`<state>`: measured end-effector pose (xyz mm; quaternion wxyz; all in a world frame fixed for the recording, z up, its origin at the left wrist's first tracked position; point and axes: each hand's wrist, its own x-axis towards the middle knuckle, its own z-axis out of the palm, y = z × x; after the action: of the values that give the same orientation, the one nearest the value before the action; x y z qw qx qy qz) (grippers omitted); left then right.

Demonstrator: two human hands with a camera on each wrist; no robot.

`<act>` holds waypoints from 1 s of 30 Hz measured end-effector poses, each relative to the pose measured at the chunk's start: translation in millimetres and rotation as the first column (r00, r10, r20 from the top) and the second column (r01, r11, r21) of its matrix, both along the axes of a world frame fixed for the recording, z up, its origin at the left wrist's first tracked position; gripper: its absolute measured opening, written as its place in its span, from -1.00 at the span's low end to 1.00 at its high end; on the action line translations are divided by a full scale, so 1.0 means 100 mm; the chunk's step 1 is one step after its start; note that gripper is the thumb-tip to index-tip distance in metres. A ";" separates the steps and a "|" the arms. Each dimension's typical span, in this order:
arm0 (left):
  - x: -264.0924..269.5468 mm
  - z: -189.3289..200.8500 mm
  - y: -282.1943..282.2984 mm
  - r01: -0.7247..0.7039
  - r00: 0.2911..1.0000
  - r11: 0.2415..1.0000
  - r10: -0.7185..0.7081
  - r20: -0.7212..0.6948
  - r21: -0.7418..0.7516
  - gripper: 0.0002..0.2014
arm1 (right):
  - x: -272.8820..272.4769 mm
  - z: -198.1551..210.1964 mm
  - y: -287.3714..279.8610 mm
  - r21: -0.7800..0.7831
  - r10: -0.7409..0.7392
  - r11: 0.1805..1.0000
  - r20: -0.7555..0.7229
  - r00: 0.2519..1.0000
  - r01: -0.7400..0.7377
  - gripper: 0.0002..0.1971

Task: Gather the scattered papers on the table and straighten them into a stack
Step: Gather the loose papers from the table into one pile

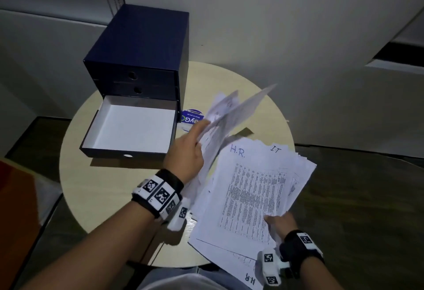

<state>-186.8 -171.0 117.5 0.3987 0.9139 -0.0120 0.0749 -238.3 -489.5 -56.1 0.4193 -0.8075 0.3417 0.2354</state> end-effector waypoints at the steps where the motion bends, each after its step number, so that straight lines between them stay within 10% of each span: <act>1: 0.01 0.20 0.02 0.031 0.997 0.999 -0.029 0.072 -0.033 -0.42 | 0.02 -0.03 0.04 0.020 0.004 1.000 -0.003 1.000 -0.003 -0.71; 8: 0.06 0.61 0.16 0.163 0.976 0.894 -0.083 0.203 -0.417 -0.41 | 0.08 -0.06 0.28 0.193 0.026 0.981 0.005 1.000 -0.027 -0.51; 11: 0.06 0.14 0.16 -0.028 0.999 0.933 0.019 -0.027 -0.359 -0.38 | 0.06 0.12 0.31 0.352 0.002 0.936 0.059 0.998 -0.023 -0.85; 15: -0.10 -0.62 0.14 -0.236 0.903 0.927 0.099 -0.417 -0.291 -0.34 | 0.04 0.06 0.15 0.438 -0.145 0.889 -0.012 0.989 0.136 -0.37; 18: -0.18 -1.06 0.19 -0.216 0.791 0.956 0.051 -0.610 -0.201 -0.24 | 0.03 0.10 0.09 0.530 -0.221 0.820 -0.058 0.974 0.218 -0.41; 25: -0.22 -1.41 0.13 -0.231 0.812 0.961 0.103 -0.575 -0.153 -0.70 | 0.09 0.11 0.18 0.226 0.038 0.973 0.000 0.999 -0.037 -0.35; 30: -0.21 -1.36 -0.01 0.022 0.777 0.994 -0.084 -0.624 -0.106 -0.31 | 0.11 0.11 0.19 0.284 -0.010 0.959 -0.033 0.999 0.019 -0.05</act>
<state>-208.2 -172.3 -18.3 0.4238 0.8664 0.0991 -0.2446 -227.3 -470.4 -45.5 0.5273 -0.7326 0.3169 0.2913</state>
